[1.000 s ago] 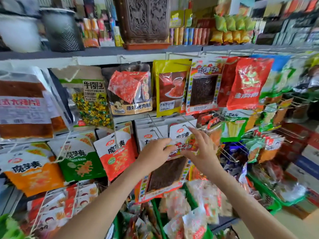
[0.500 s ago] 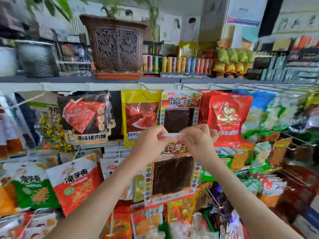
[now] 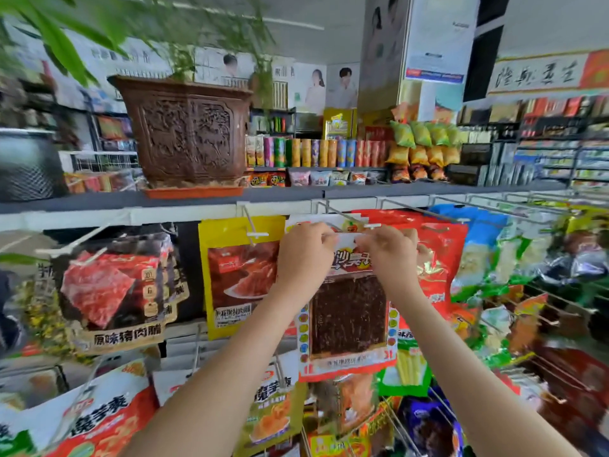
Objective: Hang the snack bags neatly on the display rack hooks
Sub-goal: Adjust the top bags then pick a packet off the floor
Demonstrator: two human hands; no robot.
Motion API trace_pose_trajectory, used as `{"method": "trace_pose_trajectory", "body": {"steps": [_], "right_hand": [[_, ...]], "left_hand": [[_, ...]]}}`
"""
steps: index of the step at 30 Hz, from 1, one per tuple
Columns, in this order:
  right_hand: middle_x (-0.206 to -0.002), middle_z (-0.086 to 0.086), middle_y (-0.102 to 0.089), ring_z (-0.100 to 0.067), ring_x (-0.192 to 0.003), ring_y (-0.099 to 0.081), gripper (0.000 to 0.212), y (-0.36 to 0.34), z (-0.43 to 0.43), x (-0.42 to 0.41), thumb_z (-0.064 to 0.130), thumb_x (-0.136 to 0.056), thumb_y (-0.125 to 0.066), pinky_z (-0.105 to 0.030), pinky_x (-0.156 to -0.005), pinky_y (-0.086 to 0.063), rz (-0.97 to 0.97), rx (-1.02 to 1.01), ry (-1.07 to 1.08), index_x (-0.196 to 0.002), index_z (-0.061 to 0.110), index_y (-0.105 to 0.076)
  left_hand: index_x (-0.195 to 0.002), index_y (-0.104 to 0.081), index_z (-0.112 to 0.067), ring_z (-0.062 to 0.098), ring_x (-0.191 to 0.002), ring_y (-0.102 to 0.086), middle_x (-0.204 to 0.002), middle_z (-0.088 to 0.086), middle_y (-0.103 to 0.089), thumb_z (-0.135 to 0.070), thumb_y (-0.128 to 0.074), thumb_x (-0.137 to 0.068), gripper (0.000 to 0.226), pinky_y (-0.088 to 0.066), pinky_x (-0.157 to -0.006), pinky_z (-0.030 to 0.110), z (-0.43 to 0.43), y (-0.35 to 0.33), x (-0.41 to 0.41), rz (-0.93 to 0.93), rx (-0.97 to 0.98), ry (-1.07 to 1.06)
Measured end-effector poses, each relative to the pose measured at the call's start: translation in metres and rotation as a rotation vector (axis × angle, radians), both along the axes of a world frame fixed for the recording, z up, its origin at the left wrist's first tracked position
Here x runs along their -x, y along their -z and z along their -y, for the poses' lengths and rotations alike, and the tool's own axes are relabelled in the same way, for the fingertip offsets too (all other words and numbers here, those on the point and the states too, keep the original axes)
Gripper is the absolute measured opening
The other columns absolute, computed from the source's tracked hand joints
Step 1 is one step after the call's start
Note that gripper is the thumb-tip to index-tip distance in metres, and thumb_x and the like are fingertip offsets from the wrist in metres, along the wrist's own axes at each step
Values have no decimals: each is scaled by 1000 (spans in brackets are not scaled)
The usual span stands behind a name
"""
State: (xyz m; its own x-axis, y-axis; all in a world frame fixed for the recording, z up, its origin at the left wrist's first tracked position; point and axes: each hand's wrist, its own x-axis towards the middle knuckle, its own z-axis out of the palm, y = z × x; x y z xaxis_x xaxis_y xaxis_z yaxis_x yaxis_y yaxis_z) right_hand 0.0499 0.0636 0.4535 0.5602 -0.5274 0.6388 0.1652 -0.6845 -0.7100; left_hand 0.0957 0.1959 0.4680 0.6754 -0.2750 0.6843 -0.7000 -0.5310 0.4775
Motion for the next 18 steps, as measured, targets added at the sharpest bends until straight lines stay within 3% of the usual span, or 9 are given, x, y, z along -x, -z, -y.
{"method": "trace_pose_trajectory", "body": {"steps": [4, 7, 10, 13, 16, 18], "right_hand": [[-72, 6, -55, -20, -100, -35, 20, 3, -1, 0, 34, -82, -63, -56, -95, -32, 57, -73, -11, -62, 30, -62], [-80, 2, -56, -29, -106, -45, 14, 4, 2, -6, 49, -74, -59, -57, -94, -36, 50, -170, -23, -64, 40, -63], [-71, -1, -56, -26, -96, -49, 28, 4, 11, -20, 60, -64, -55, -49, -91, -37, -10, -230, -53, -63, 33, -60], [-62, 0, -47, -21, -84, -41, 33, -1, 13, -28, 53, -65, -58, -40, -76, -29, -33, -249, -60, -62, 20, -57], [-77, -6, -54, -23, -88, -45, 35, 4, 14, -37, 59, -65, -60, -40, -80, -36, -100, -252, -52, -70, 25, -66], [-100, -8, -58, -27, -111, -43, 21, 2, 10, -41, 55, -72, -58, -52, -95, -35, -150, -205, 1, -75, 37, -69]], "left_hand": [[-82, -70, -12, 21, -80, -61, -84, 2, -69, -27, -56, -89, 22, -48, -71, 36, 2, -4, -7, 98, -24, 7], [-77, -69, -11, 22, -76, -59, -78, 2, -69, -27, -56, -89, 24, -45, -70, 34, 9, -7, -3, 188, -53, 4], [-78, -68, -10, 23, -76, -57, -77, 4, -68, -28, -54, -91, 26, -39, -68, 33, 12, -10, -6, 209, -86, -40], [-72, -60, -14, 24, -71, -52, -70, 3, -61, -29, -52, -92, 26, -35, -65, 33, 11, -10, -16, 176, -101, -53], [-84, -67, -13, 25, -80, -57, -81, 3, -68, -29, -49, -93, 26, -38, -72, 35, 14, -7, -26, 184, -175, -78], [-97, -67, -14, 25, -88, -57, -91, 3, -68, -27, -45, -95, 25, -38, -78, 36, 17, -2, -34, 181, -209, -121]]}}
